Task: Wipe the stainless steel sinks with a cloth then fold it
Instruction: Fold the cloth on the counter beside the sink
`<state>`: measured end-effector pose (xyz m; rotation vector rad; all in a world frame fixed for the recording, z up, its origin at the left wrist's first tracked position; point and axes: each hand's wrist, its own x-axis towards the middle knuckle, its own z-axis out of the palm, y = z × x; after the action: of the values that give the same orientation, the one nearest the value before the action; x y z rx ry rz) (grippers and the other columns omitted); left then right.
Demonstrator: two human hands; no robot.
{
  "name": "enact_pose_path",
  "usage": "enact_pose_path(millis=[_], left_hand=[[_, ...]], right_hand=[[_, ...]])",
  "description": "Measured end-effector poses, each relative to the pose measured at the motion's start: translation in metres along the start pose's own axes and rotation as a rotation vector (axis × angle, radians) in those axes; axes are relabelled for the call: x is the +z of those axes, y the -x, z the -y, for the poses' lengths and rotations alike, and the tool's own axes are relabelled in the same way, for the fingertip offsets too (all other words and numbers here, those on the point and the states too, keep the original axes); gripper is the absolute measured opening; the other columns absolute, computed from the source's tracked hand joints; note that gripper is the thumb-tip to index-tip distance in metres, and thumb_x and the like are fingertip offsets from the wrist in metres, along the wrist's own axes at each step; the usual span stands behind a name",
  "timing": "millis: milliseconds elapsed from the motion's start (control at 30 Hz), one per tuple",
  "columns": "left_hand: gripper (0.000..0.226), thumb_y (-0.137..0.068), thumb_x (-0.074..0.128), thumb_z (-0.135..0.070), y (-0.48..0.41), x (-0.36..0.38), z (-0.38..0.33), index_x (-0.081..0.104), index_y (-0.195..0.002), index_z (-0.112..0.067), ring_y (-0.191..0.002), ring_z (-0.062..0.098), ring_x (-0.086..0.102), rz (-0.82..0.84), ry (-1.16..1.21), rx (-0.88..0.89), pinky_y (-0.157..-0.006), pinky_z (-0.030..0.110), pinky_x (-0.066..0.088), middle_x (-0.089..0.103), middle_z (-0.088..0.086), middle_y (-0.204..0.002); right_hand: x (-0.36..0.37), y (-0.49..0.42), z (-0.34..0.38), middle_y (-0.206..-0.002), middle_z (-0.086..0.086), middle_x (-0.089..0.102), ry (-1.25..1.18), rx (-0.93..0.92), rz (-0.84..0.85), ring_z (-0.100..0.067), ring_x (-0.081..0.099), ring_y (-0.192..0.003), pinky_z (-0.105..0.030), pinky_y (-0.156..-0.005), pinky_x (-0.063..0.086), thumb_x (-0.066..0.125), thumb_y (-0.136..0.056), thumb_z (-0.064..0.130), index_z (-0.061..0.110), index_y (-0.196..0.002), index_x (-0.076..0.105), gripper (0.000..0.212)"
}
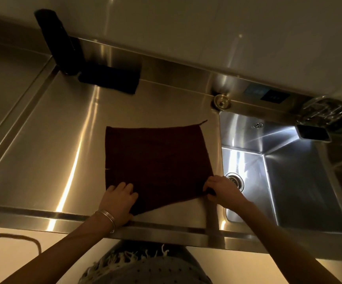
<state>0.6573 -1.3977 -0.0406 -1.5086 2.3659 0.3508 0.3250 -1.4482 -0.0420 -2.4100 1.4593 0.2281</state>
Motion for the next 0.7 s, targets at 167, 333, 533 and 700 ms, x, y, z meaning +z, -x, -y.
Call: enact_pose_path(millis=[167,333,533,700], left_hand=[[0.058,-0.018,0.086,-0.031,0.018,0.021,0.019,0.065,-0.071,-0.021,-0.060,0.018,0.056,-0.209,0.048,0.037,-0.046,0.026,0.047,0.057,0.000,-0.072],[0.041,-0.027,0.085,-0.016,0.023,0.030,0.021,0.064,-0.062,-0.015,-0.054,0.019,0.054,-0.355,0.044,0.056,-0.046,0.025,0.045,0.057,0.002,-0.066],[0.041,-0.032,0.087,-0.012,0.024,0.038,0.021,0.063,-0.065,-0.011,-0.050,0.022,0.052,-0.395,0.072,0.008,-0.039,0.025,0.039,0.055,0.005,-0.063],[0.058,-0.030,0.087,-0.009,0.021,0.035,0.029,0.067,-0.085,-0.012,-0.049,0.022,0.054,-0.364,0.028,0.020,-0.032,0.020,0.028,0.058,0.006,-0.065]], right_hand=[[0.015,0.031,0.008,-0.079,0.005,0.062,0.086,-0.089,-0.052,-0.015,0.063,-0.063,-0.023,-0.052,0.047,0.081,-0.041,0.022,0.024,-0.081,0.062,0.044],[0.025,0.039,0.008,-0.092,-0.001,0.064,0.114,-0.059,-0.154,-0.019,0.065,-0.075,-0.030,-0.056,0.053,0.090,-0.049,0.031,0.020,-0.091,0.067,0.049],[0.033,0.038,0.012,-0.081,0.002,0.066,0.242,-0.079,-0.364,-0.015,0.058,-0.073,-0.028,-0.063,0.042,0.056,-0.073,0.029,0.018,-0.081,0.072,0.021],[0.026,0.026,0.021,-0.069,0.001,0.064,0.248,0.003,-0.280,-0.019,0.061,-0.060,-0.026,-0.061,0.042,0.064,-0.058,0.023,0.016,-0.072,0.068,0.016]])
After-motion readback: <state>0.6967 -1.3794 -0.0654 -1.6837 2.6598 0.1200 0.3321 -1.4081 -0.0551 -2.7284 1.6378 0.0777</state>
